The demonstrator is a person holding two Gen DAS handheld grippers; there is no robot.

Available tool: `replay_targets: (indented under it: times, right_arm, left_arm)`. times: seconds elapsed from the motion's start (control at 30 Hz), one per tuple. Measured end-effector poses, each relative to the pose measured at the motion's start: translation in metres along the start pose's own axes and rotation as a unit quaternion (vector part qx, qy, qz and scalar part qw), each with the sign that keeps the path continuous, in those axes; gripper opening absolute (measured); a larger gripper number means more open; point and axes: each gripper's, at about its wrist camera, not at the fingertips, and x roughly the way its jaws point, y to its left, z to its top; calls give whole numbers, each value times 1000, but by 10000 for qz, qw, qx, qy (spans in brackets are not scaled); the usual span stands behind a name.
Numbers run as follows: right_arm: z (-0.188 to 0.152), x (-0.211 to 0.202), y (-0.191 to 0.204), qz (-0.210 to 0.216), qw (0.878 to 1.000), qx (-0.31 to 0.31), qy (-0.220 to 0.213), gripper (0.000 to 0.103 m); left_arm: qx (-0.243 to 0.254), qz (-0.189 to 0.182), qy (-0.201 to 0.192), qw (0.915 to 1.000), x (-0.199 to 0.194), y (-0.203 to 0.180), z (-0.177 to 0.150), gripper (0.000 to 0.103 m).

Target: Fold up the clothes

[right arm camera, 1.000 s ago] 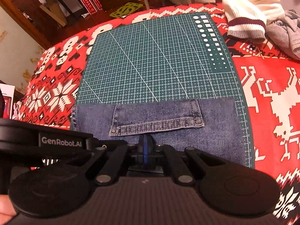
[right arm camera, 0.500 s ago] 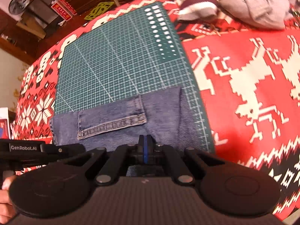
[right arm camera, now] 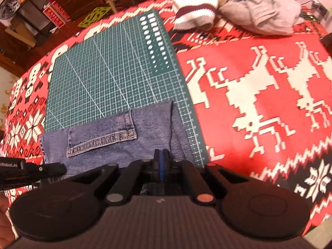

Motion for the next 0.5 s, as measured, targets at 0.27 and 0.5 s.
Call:
replay_targets:
  times: [0.27, 0.5]
  right_arm:
    - [-26, -8, 47, 685, 9953, -615, 314, 0]
    - [-41, 22, 68, 229, 9940, -916, 551, 0]
  left_arm:
    - [104, -171, 236, 9995, -7, -8, -16, 2]
    - [235, 263, 522, 9980, 21, -15, -24, 3]
